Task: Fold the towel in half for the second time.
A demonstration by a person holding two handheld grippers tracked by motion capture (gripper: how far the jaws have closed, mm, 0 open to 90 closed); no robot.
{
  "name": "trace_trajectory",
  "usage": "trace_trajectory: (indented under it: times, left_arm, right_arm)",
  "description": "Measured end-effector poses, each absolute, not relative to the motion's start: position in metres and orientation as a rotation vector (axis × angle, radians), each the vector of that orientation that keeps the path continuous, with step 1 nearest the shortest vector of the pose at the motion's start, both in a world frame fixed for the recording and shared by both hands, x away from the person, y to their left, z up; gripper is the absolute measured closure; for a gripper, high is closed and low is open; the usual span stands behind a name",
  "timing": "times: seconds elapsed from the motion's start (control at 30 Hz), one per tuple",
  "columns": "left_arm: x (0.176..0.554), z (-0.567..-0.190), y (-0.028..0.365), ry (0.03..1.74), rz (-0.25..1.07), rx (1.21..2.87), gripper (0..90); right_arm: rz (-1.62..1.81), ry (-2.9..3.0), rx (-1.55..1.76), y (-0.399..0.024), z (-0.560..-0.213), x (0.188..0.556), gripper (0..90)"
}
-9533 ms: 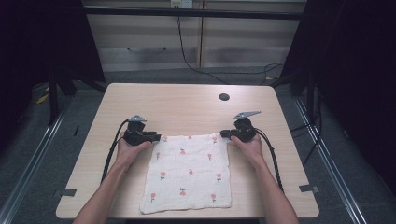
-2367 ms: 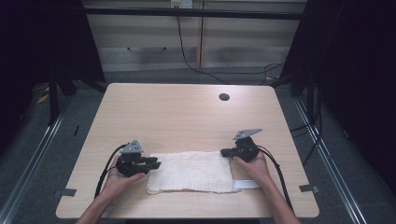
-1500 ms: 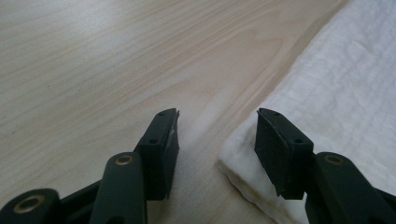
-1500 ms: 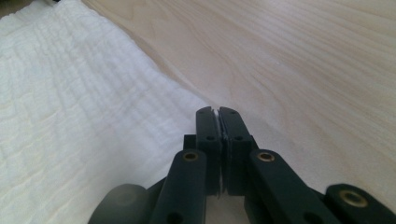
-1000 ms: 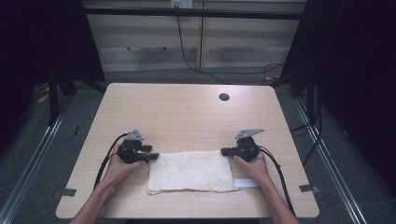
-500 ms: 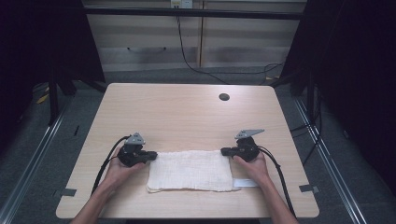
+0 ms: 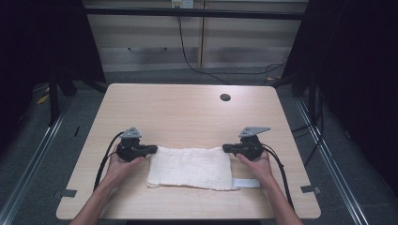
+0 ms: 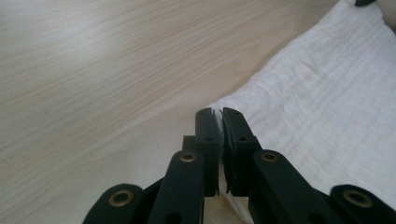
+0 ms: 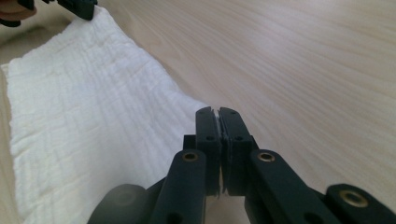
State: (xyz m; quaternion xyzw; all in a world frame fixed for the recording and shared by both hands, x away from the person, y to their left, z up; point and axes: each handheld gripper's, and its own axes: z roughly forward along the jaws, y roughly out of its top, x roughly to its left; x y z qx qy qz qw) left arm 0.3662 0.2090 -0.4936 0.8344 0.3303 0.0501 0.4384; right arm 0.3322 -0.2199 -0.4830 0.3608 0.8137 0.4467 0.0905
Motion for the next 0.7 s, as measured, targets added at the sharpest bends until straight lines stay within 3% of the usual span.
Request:
trace_trajectory:
  times: [0.43,0.7]
  left_arm:
    - [0.376,-0.481,0.206,0.854,0.1,1.97,86.0]
    - [0.378,-0.489,0.2,0.874,0.122,2.003,86.1]
  right_arm:
    - [1.292,2.415,1.041,-0.229,-0.464,0.33,87.3]
    - [1.329,2.4,0.987,-0.225,-0.451,0.328,87.3]
